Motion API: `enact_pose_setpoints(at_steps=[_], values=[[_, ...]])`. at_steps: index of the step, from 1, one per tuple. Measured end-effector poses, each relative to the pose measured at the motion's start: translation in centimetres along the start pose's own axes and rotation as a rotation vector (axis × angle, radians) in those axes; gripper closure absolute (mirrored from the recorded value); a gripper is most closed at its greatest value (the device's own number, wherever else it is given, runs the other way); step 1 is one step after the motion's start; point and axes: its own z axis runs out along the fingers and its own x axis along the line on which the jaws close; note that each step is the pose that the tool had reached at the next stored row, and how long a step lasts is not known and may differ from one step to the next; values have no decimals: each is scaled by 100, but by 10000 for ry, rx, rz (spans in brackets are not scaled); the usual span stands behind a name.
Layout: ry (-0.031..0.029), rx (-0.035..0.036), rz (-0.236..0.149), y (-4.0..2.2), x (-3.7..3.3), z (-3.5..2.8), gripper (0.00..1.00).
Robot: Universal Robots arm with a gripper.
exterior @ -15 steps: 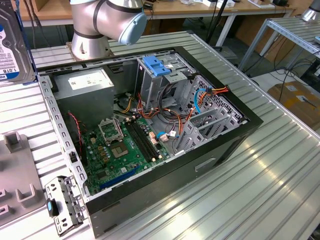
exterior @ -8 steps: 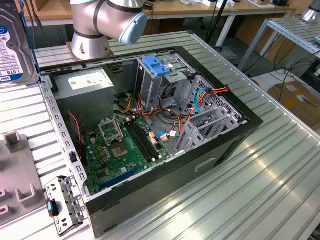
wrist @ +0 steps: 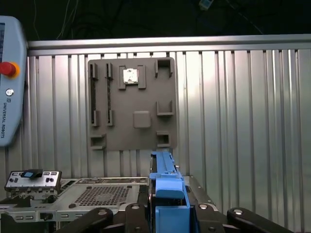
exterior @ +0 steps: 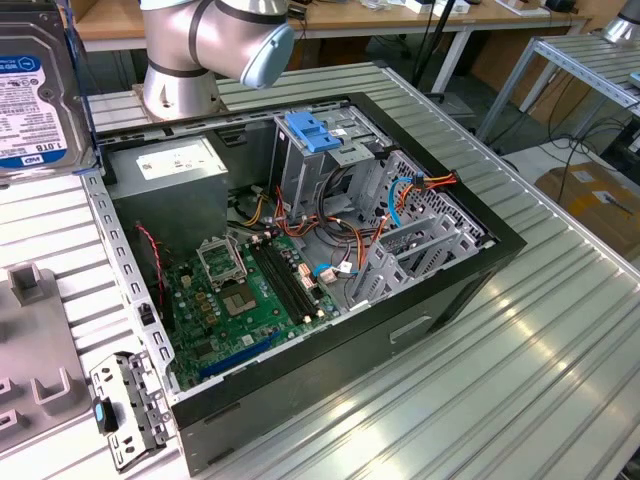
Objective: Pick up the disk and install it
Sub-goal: 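Pick up the disk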
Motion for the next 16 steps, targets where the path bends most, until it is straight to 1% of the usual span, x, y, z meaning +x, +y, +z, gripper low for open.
enact_pose_setpoints(at_steps=[1, 2, 3, 5, 8, 11, 14, 16], values=[[-1, 2, 1, -64, -2, 0, 63], [0, 1, 1, -146, -5, -2, 63], [1, -1, 1, -201, -7, -4, 63], [0, 1, 0, -248, -8, -4, 63], [0, 1, 1, -375, -13, -5, 63], [0, 0, 1, -425, -15, -6, 63], [-1, 1, 2, -428, -14, -6, 63], [0, 0, 1, -441, -15, -6, 63]])
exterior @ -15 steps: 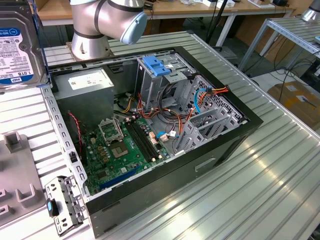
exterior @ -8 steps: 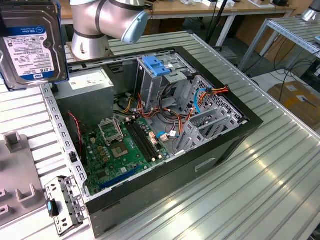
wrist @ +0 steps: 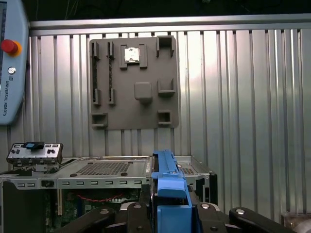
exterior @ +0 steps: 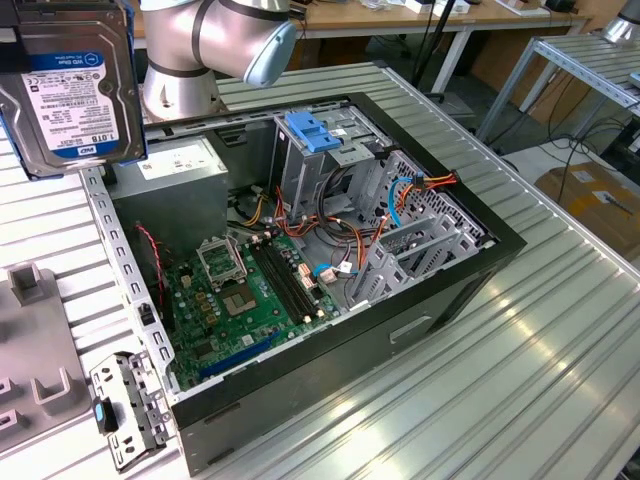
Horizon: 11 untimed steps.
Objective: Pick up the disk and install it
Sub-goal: 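Pick up the disk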
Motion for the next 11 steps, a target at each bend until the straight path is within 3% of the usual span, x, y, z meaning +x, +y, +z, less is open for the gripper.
enact_pose_setpoints(at_steps=[11], values=[[0, 0, -2, -14, -1, 0, 63]])
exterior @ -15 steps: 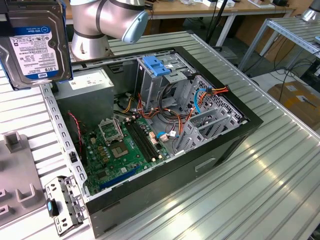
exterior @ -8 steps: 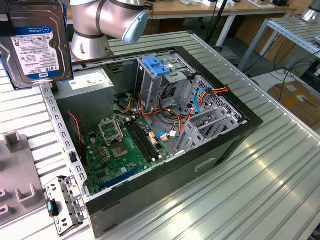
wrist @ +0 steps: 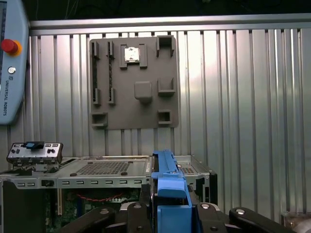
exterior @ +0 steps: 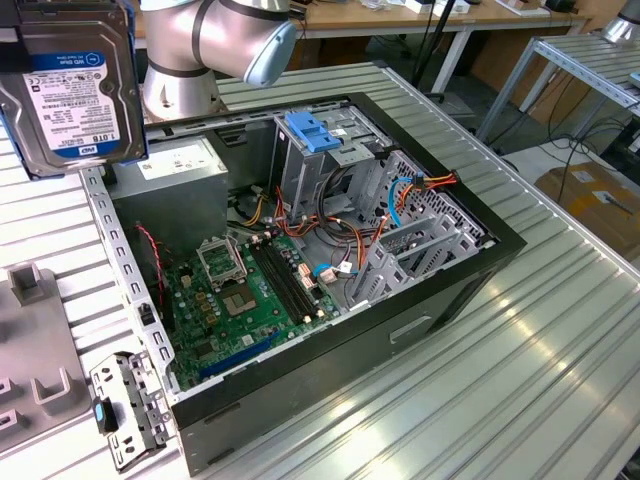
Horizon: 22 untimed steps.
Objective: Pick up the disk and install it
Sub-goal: 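Pick up the disk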
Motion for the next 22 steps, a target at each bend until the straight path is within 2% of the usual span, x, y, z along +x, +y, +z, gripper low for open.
enact_pose_setpoints(at_steps=[4, 16, 17, 18, 22], values=[[0, 1, 2, -96, -3, -2, 63], [12, 0, 3, -672, -24, -5, 63], [18, 1, 2, -748, -26, -2, 63], [34, 2, 2, -798, -28, 0, 63], [79, 33, 4, -834, 3, 17, 63]])
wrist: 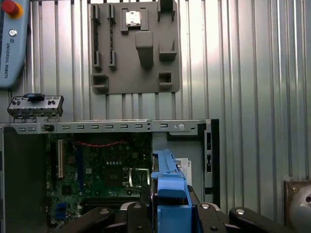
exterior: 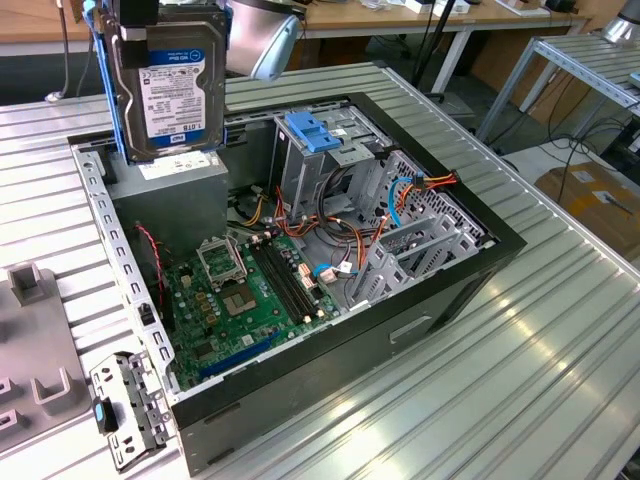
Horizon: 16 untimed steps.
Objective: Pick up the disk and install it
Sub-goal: 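Pick up the disk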
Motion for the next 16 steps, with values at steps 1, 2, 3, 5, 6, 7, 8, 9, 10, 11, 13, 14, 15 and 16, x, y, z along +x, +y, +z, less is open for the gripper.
enact_pose_setpoints(at_steps=[1, 2, 3, 5, 6, 7, 8, 9, 10, 11, 13, 14, 15, 16], values=[[-1, 5, 1, -5, 27, 14, 63], [-1, 5, 1, -10, 64, 32, 63], [0, 4, 2, -27, 109, 51, 63], [5, 5, 1, -132, 128, 80, 63], [11, 5, 3, -172, 129, 91, 63], [17, 4, 3, -208, 130, 100, 63], [24, 6, 2, -262, 132, 114, 63], [29, 6, 2, -296, 132, 124, 63], [35, 7, 4, -347, 135, 139, 63], [40, 6, 2, -383, 138, 151, 63], [39, 8, 2, -421, 153, 169, 63], [43, 5, 3, -431, 167, 174, 63], [42, 6, 3, -437, 186, 183, 63], [40, 7, 4, -443, 202, 190, 63]])
